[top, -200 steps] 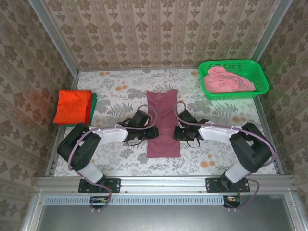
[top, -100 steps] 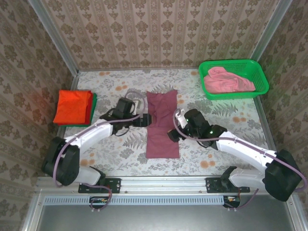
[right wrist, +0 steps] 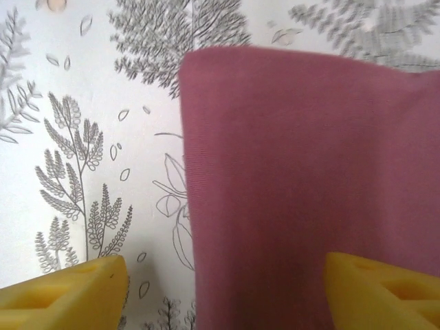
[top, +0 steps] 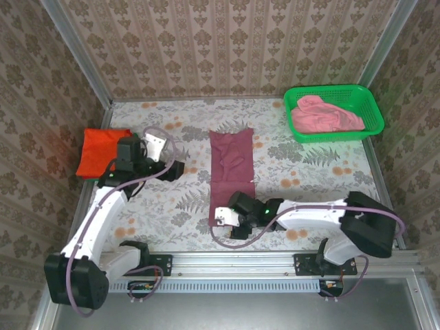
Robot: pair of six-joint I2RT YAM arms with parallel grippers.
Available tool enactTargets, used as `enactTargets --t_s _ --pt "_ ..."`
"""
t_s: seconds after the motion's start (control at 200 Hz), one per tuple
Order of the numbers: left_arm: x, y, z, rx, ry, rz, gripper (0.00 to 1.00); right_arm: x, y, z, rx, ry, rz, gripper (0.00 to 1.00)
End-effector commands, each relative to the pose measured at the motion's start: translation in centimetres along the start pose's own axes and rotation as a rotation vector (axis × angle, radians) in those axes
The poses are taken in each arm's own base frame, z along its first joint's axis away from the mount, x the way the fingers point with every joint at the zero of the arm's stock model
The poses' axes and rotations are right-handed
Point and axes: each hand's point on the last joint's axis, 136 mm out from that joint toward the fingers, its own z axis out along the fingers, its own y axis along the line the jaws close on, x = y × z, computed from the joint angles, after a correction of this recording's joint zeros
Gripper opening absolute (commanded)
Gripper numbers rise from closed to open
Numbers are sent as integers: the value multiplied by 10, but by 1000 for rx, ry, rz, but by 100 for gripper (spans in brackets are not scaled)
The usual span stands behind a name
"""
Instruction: Fold and stack the t-shirts
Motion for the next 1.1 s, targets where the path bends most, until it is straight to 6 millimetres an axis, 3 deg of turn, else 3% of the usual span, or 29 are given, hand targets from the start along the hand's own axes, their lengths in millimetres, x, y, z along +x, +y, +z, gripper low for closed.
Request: enactTargets --t_s 0.0,0.115,0.44,0.625,0.75,0.935,1.095 --pt "20 -27 -7 132 15 115 100 -16 -17 5 74 -26 -20 68" --pt "25 -29 -10 131 -5 136 100 -11 -18 12 79 0 -31 60" --pt "33 -29 -6 131 -3 149 100 -10 -19 17 78 16 -28 0" --pt "50 -40 -6 187 22 342 100 -11 -19 -6 65 8 -34 0" --pt "50 -46 -10 196 -26 446 100 -17 -29 -30 51 -38 -10 0" --pt "56 -54 -18 194 -92 574 100 -27 -62 -70 45 -54 -49 0" --pt "61 -56 -15 211 -96 582 100 -29 -100 -87 47 -53 -88 0"
